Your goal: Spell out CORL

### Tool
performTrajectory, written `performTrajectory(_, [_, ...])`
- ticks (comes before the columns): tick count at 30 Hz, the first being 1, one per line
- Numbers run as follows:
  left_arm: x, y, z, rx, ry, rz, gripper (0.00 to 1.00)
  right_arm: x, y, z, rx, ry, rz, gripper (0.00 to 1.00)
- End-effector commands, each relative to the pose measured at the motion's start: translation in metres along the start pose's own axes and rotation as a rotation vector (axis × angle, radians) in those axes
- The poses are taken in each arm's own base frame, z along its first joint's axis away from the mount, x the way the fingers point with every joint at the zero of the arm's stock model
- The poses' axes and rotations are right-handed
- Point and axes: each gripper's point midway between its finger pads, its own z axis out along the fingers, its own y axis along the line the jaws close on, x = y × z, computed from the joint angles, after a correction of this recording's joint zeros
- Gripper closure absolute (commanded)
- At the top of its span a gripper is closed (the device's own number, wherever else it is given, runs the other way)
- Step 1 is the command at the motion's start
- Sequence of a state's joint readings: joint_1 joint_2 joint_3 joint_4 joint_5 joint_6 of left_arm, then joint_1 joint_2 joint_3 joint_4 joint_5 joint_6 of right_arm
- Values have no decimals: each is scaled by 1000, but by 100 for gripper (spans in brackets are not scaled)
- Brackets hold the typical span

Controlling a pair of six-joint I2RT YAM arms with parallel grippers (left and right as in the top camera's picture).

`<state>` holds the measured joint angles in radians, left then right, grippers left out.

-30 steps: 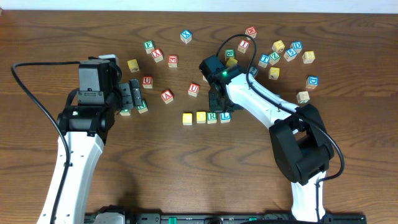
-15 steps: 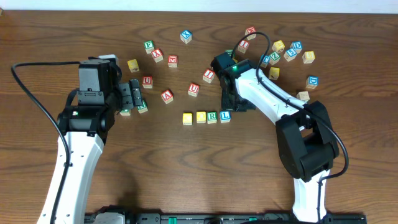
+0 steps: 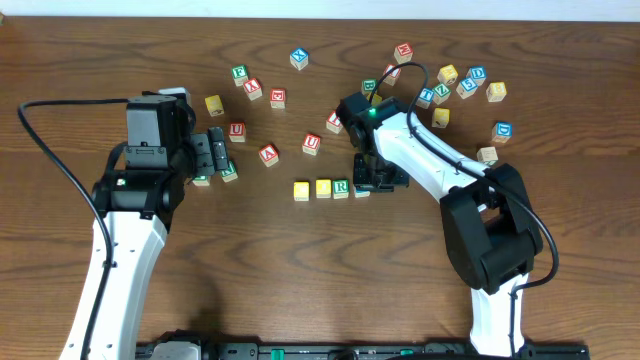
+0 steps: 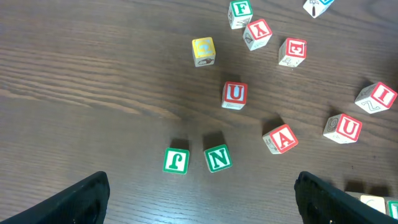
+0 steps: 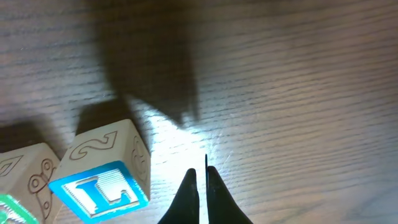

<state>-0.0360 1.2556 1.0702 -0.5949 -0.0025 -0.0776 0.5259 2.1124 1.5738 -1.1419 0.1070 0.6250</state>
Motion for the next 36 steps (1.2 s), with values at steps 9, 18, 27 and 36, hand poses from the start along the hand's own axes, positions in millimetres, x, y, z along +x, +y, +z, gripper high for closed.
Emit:
performTrajectory(9, [0,3,2,-11,4,1,7,-4,35,-5,-58,-70,-29,99])
performTrajectory(18, [0,3,2,-11,4,1,7,-3,45,-6,-74,-93,-48,99])
performTrajectory(27, [0,3,2,-11,4,1,7,-16,31,-7,8,-160,-20,99])
performTrajectory(36, [0,3,2,-11,4,1,7,-48,8,-9,50,-255,63,99])
